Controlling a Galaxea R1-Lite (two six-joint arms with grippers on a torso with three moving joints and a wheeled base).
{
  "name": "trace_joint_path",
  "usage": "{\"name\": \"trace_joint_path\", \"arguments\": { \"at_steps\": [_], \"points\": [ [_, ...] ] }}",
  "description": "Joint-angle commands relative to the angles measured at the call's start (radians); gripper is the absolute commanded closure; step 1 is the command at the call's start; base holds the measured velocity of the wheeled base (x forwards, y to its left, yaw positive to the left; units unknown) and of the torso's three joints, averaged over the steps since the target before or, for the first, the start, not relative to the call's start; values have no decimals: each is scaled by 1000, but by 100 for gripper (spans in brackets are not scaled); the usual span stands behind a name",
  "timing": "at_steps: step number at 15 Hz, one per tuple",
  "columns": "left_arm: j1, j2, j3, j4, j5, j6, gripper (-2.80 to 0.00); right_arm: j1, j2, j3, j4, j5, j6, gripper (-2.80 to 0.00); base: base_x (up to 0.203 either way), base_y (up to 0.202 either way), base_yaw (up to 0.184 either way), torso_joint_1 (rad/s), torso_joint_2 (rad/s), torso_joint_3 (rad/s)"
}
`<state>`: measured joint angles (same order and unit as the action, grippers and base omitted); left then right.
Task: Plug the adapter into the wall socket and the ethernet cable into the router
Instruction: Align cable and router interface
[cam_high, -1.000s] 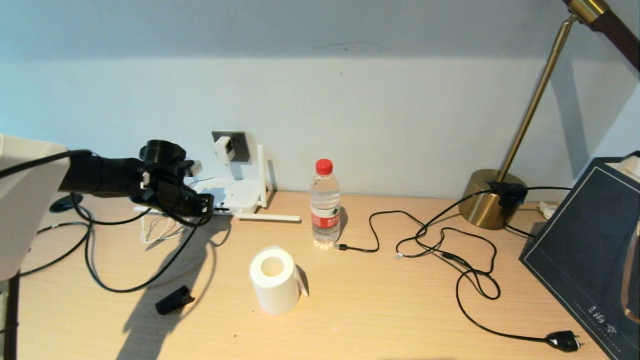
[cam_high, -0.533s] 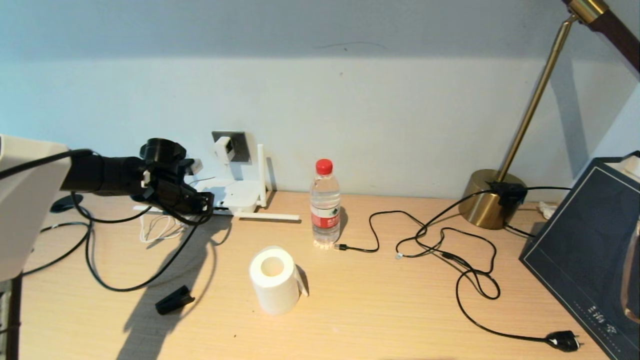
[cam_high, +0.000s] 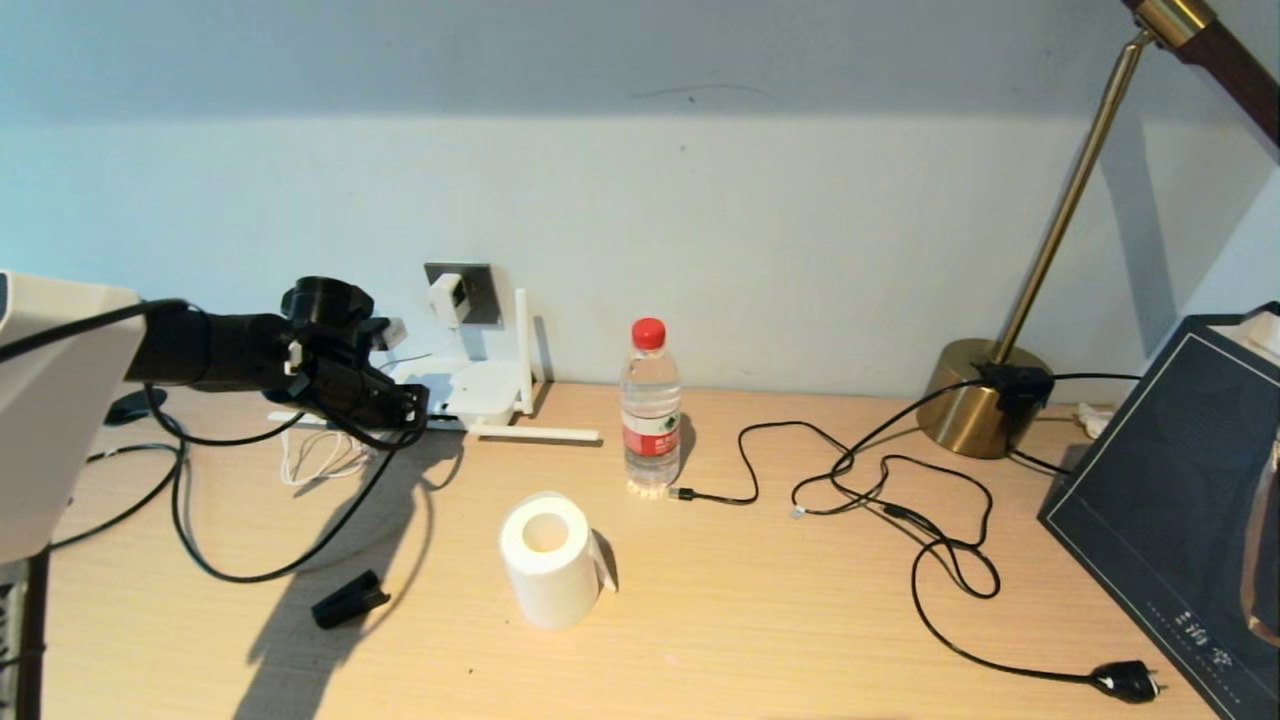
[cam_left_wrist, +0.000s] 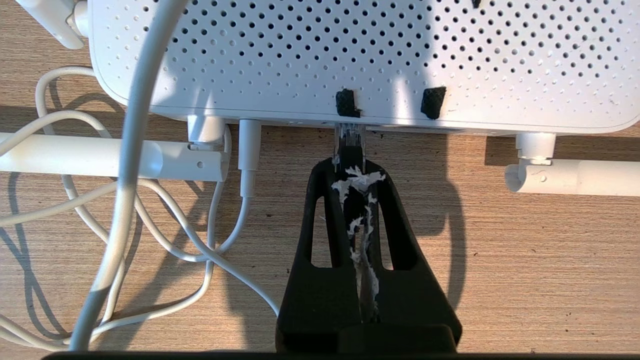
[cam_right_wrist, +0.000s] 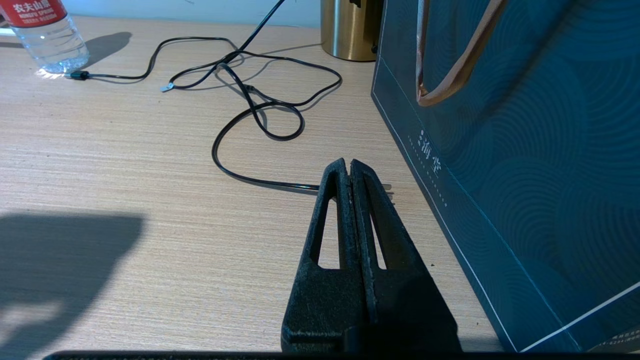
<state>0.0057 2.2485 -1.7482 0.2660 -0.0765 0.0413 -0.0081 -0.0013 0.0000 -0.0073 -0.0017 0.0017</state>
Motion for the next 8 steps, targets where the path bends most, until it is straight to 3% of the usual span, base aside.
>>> {"name": "trace_joint_path", "arguments": {
  "at_steps": [1, 8],
  "points": [
    [0, 8, -4, -4, 0, 0, 0, 0, 1, 0, -1, 0, 0, 0, 0, 0, 0, 0, 0, 0],
    [3, -1, -13, 9, -3, 0, 0, 0, 1, 0, -2, 0, 0, 0, 0, 0, 0, 0, 0, 0]
  ]
}}
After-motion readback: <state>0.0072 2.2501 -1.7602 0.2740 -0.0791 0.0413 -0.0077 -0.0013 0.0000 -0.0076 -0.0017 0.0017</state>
